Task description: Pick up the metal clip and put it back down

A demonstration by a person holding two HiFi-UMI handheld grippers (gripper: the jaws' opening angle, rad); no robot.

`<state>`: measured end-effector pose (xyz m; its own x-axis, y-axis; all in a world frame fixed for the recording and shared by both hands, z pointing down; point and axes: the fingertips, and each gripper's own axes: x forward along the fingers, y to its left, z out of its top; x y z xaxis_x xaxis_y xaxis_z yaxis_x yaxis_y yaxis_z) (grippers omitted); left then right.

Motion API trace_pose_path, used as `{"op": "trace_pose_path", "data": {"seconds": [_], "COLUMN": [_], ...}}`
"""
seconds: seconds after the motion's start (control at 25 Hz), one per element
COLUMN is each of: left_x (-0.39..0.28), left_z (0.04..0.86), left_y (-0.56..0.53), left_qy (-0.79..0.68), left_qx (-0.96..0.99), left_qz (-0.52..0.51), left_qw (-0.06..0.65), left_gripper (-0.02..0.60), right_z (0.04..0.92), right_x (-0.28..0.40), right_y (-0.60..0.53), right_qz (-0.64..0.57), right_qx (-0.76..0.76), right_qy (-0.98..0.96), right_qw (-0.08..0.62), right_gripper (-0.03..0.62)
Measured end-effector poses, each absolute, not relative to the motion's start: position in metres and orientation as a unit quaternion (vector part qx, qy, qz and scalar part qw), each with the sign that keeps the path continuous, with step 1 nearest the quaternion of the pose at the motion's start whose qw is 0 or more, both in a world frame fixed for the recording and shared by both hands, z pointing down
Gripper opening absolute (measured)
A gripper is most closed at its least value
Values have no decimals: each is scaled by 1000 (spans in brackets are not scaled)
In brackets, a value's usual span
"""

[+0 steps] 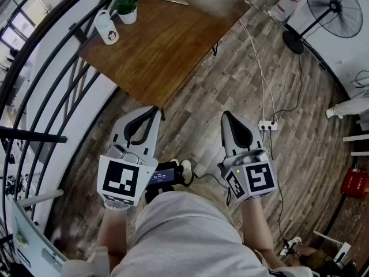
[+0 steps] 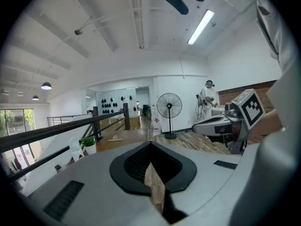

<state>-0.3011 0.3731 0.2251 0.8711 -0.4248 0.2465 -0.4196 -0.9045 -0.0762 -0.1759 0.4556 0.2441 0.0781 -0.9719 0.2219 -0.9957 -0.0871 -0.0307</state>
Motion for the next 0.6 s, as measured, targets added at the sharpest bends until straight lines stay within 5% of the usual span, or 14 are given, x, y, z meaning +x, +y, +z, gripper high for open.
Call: {"op": "trace_pose_path", "data": {"seconds": [0.6], "left_x": [-297], "left_z": [229], "left_y": [363], "left_qy": [214], "left_qx": [-969], "left_qz": [-124], "left_qw": [-3], "left_gripper": [3], "right_z": [243], "right_x": [-174], "right_y": [447], "right_qz": [101], "right_qx": [737], "right_qy": [-667], "right_qw": [42], "right_gripper": [2]}}
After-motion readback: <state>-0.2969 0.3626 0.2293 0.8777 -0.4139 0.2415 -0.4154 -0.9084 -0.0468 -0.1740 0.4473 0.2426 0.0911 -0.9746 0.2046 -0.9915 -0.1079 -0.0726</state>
